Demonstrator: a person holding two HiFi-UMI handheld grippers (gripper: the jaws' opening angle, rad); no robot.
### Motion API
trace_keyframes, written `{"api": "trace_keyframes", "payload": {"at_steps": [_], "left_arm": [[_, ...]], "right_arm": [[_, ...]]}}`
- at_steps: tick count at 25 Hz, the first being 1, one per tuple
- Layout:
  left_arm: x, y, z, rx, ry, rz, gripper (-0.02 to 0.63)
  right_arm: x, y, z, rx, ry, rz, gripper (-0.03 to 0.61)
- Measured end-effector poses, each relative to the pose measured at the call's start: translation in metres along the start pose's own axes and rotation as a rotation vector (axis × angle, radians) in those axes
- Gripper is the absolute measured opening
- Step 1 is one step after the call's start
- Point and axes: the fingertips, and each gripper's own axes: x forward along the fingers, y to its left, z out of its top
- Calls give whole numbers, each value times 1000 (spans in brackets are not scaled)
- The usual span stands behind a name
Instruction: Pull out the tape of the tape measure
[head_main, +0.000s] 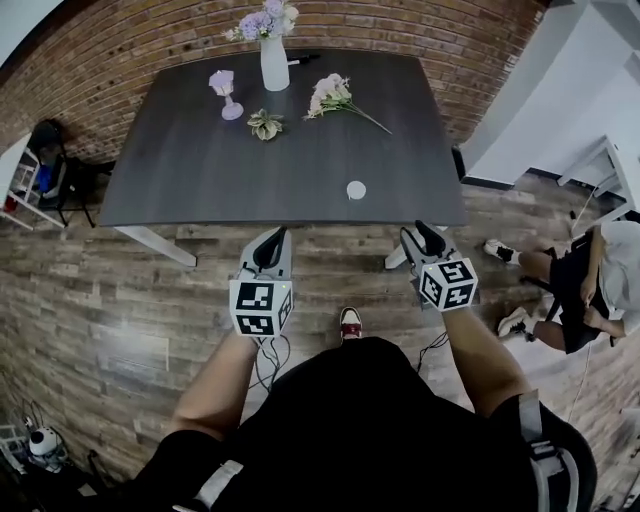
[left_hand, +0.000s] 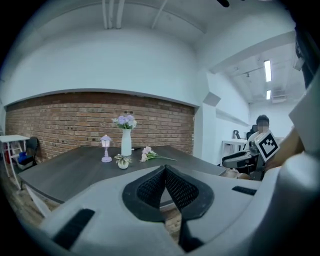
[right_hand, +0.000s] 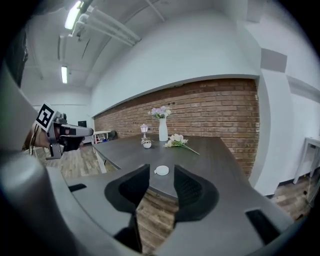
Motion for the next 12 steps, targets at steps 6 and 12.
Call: {"api": "trace_keyframes", "payload": {"at_steps": [6,12], "left_arm": [[42,15,8,10,42,60,9],[56,22,-2,-20,91,90,9]], "right_arm": [[73,-12,-13,-136,97,146,152],[126,-4,-44,-246,213,287,160]]}}
